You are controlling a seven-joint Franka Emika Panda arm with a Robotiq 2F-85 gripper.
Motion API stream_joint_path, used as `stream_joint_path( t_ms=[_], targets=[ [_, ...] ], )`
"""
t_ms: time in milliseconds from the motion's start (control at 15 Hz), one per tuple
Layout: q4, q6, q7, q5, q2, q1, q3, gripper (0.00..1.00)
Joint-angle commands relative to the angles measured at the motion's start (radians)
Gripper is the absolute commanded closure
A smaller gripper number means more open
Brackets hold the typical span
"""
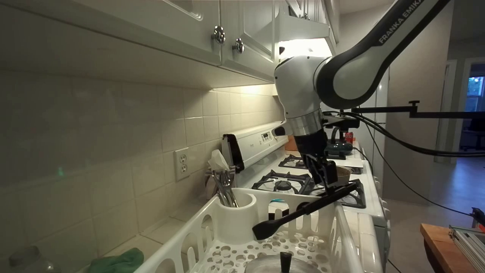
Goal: Put the black tongs on the dishrack.
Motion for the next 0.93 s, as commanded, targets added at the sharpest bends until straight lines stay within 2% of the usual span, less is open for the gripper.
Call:
stream_joint_path(
  t_ms=[0,133,467,733,867],
  targets=[
    [0.018,-0.013,0.009,0.005,-0.017,-0.001,0.005,0.04],
    [0.001,0.004,-0.003,0.069,-0.06,-0.005,-0.001,0.0],
    [-0.066,0.087,-0.011,0.266,-0.166,-0.007,-0.026,0.0],
    [-0.164,0.207,-0.029,0.331,-0.293,-0.008,-0.058,0.0],
    [-0.204,0.207,-0.033,0.34,-0.363,-0.004,-0.077,0.0]
  ],
)
